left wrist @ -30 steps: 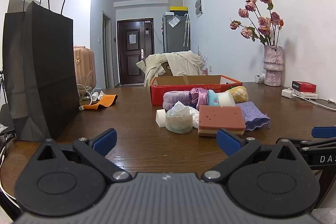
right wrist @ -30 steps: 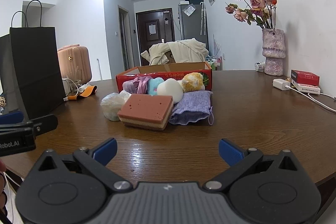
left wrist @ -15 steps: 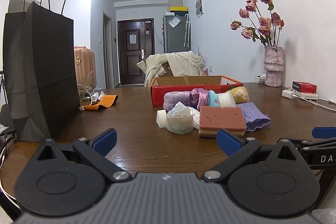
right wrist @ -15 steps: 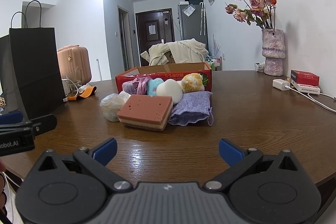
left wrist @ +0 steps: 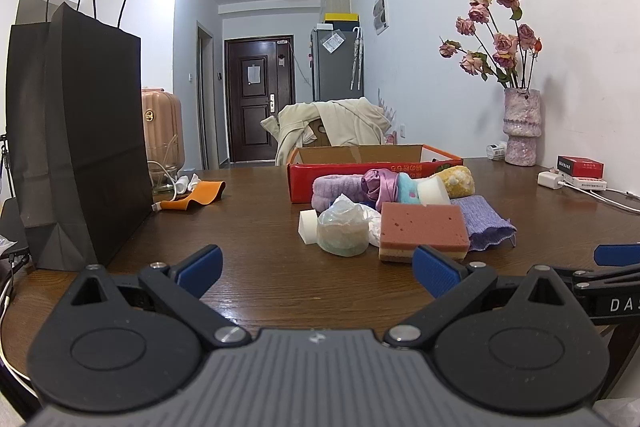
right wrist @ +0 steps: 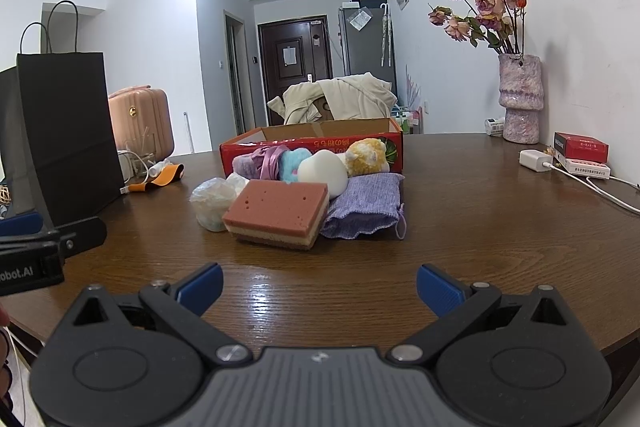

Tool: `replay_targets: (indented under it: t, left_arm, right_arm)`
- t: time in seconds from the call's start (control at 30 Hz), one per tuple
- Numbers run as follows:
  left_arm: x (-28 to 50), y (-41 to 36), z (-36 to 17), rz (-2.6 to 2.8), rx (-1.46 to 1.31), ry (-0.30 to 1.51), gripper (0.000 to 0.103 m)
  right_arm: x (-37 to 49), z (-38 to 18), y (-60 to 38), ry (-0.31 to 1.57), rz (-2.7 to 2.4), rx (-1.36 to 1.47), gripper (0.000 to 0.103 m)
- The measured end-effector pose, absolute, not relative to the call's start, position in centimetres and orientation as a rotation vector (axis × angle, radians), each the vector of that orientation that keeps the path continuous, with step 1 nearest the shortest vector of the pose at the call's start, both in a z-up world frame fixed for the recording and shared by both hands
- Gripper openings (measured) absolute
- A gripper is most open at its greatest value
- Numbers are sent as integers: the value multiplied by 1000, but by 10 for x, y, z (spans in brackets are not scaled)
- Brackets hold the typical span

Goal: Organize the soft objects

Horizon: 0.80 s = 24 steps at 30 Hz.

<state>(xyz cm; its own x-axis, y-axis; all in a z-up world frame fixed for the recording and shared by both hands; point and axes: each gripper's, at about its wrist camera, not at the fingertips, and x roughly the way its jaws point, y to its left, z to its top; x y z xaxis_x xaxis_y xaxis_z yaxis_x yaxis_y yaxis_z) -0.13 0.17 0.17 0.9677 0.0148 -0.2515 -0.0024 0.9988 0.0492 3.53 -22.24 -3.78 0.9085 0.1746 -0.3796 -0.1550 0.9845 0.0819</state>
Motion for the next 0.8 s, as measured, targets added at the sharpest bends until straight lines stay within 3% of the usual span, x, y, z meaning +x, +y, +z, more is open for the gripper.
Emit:
replay_targets:
  t: [0.8]
  left_arm:
    - [-2,2,2,11,48,252,103]
  right_arm:
    - [35,-41,-222,401,170,54,103]
